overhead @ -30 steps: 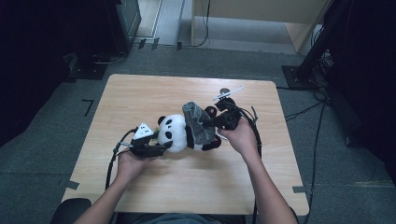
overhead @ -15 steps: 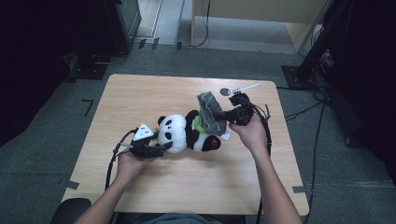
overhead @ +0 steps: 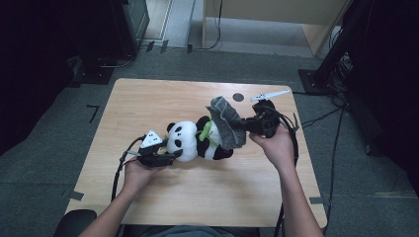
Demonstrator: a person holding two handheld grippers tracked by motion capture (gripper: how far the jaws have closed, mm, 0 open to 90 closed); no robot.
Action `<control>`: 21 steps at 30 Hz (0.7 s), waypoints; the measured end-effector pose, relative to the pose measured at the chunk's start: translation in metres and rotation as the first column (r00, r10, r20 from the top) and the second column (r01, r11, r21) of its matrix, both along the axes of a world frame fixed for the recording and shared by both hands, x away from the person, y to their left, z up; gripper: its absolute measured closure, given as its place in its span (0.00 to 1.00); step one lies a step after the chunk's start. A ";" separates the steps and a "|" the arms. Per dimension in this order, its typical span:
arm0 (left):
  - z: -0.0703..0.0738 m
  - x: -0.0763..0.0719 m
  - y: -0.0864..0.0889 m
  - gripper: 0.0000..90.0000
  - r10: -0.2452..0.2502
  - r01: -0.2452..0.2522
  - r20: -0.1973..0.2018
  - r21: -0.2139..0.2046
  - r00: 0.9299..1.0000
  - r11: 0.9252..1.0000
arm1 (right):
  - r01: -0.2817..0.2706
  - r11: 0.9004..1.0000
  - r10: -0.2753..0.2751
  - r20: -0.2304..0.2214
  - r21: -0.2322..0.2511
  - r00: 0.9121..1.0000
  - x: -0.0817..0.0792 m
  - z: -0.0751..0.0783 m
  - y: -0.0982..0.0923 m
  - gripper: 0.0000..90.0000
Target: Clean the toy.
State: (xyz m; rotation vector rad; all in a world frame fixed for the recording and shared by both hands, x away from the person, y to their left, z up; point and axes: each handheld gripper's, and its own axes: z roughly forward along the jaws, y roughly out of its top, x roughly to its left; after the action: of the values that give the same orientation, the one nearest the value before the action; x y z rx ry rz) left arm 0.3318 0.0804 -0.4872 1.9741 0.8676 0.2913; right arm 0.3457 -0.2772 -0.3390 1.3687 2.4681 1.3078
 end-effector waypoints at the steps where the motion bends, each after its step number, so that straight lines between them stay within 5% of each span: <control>1: 0.001 0.001 0.000 0.37 -0.001 0.001 -0.004 0.002 1.000 1.000 | -0.010 1.000 0.010 0.000 0.005 1.000 -0.004 0.000 0.000 0.88; 10: 0.003 0.003 -0.001 0.37 -0.003 0.003 -0.020 0.013 1.000 1.000 | -0.059 0.998 0.057 -0.035 -0.031 0.998 -0.021 -0.035 0.018 0.88; 16: 0.004 0.003 -0.002 0.37 -0.010 0.010 -0.024 0.026 1.000 1.000 | -0.080 0.990 0.086 0.043 -0.116 0.995 -0.024 -0.054 0.020 0.87; 21: 0.002 0.004 -0.001 0.37 -0.016 0.016 -0.018 0.019 1.000 1.000 | -0.049 0.993 0.052 0.031 -0.103 0.998 -0.023 -0.058 0.007 0.86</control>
State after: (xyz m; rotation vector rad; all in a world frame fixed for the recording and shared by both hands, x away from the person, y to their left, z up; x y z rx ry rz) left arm 0.3356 0.0792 -0.4848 2.0037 0.8631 0.2741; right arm 0.3226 -0.2700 -0.3967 1.2599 2.5249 1.1848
